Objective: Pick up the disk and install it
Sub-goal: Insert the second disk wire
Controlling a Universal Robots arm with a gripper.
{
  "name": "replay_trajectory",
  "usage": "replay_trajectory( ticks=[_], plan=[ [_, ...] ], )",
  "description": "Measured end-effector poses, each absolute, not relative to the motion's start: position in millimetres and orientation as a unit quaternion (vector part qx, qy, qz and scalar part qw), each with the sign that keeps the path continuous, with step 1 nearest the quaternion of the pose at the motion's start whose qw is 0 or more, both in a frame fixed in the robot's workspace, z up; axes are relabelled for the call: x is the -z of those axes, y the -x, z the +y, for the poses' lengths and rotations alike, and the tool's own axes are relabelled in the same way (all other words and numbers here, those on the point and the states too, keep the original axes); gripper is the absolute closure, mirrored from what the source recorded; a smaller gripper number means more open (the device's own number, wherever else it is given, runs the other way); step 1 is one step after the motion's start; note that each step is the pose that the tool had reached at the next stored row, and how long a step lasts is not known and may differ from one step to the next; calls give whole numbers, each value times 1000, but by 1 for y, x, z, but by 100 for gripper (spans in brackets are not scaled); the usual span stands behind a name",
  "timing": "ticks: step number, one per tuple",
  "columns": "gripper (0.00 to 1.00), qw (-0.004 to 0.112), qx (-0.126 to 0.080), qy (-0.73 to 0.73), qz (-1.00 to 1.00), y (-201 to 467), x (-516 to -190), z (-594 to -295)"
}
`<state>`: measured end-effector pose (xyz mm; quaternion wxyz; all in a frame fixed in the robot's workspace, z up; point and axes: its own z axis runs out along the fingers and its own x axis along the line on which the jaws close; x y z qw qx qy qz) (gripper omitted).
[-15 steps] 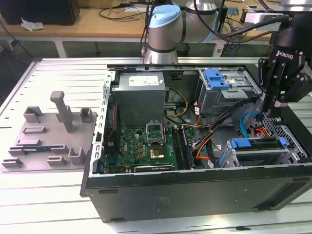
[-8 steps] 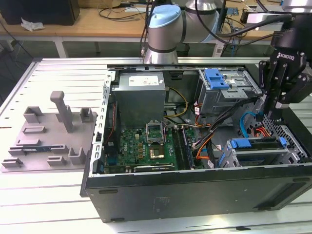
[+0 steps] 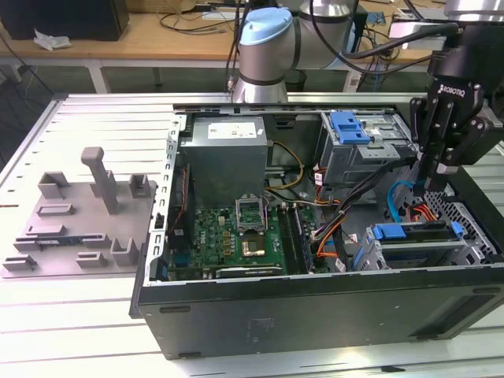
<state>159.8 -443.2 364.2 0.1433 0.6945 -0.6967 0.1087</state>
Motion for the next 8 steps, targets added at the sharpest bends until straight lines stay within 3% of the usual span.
replay_trajectory(
  ticks=[8],
  plan=[
    [70,143,-109,-695,-696,-155,-362,-448]
  ],
)
